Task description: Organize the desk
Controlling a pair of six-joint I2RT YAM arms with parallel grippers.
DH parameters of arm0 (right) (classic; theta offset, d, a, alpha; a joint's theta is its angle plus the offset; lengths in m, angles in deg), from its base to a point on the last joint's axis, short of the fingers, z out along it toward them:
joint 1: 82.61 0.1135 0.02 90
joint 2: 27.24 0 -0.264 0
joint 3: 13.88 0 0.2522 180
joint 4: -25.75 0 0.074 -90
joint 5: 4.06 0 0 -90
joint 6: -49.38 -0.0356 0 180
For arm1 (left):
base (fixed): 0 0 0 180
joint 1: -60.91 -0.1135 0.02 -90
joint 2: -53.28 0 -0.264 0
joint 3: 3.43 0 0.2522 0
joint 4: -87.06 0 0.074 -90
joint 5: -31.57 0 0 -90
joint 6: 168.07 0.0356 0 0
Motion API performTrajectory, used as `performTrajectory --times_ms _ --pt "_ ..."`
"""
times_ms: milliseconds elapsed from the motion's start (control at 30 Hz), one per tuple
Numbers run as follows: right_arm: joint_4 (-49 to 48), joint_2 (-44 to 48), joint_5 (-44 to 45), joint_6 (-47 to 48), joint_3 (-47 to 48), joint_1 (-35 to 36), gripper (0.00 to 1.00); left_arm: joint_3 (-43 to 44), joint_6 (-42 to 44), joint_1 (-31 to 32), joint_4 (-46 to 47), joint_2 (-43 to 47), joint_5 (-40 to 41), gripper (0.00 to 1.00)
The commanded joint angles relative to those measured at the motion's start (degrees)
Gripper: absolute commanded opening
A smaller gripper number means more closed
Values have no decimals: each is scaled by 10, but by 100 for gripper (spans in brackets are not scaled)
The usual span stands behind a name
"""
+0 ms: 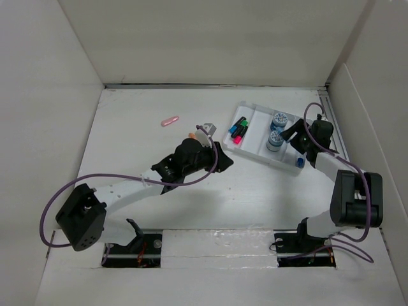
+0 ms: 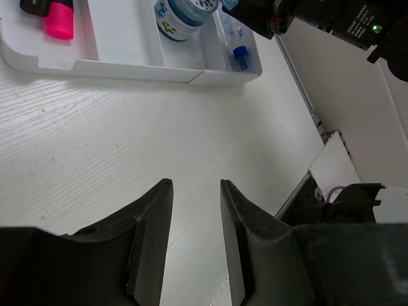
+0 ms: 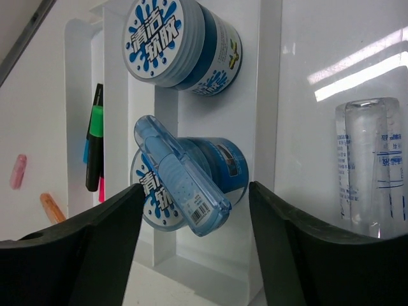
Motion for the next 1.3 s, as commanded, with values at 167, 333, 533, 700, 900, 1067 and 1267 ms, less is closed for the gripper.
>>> performTrajectory --times_ms 167,333,533,700,900,1067,1267 --pt "-55 -10 -4 -11 8 1 55 11 4 1 28 -4 -8 32" --pt "-57 -13 4 -15 8 7 40 12 4 1 28 -4 -8 32" --pt "-53 -6 21 -16 8 12 25 12 4 1 28 -4 -7 32" --pt "-49 12 35 -14 8 24 17 12 4 1 28 -5 -6 32" --pt "-41 43 73 -3 16 52 14 11 4 1 26 -4 -5 32" --pt "-36 52 98 9 44 103 14 11 3 1 23 -2 4 32" --pt "-21 -10 114 11 95 171 14 17 -2 1 -7 -2 49 32"
